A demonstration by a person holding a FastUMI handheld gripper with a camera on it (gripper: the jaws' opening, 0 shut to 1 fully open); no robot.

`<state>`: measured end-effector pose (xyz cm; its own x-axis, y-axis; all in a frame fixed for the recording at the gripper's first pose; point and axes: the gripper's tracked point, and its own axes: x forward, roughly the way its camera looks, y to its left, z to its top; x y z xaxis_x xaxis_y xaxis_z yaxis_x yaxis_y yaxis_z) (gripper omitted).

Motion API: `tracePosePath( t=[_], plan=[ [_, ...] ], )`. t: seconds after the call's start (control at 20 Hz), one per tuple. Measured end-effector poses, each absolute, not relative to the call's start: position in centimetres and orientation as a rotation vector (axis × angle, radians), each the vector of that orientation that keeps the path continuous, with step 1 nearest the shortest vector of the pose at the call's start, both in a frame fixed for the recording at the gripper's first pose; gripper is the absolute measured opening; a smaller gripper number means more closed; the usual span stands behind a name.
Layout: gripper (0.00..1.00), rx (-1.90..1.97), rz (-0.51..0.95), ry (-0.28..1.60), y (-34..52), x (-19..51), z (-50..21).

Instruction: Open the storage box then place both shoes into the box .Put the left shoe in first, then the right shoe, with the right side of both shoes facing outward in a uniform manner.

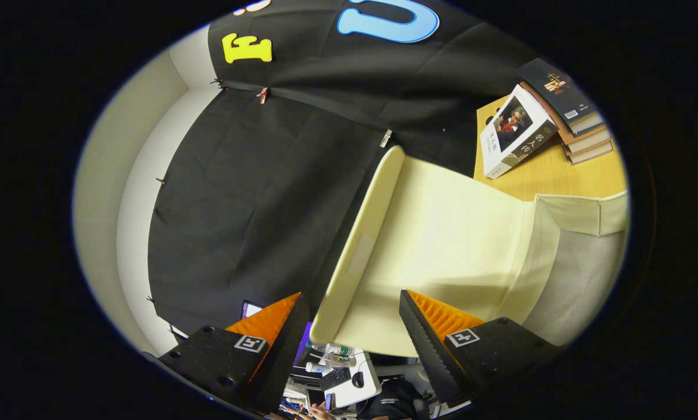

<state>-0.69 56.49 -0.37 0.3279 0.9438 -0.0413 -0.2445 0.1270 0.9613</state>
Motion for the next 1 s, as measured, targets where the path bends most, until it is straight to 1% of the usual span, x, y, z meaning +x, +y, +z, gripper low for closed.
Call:
tracePosePath(
  t=[0.3, 0.65, 0.85, 1.0],
  plan=[
    [0.96, 1.029, 0.967, 0.784, 54.6, -0.4, -1.3],
    [0.96, 0.898, 0.923, 0.691, 47.9, -2.5, -2.3],
    [0.96, 0.806, 0.846, 0.646, 42.5, -3.9, -4.0],
    [0.97, 0.747, 0.756, 0.651, 38.1, -4.6, -6.4]
  ],
)
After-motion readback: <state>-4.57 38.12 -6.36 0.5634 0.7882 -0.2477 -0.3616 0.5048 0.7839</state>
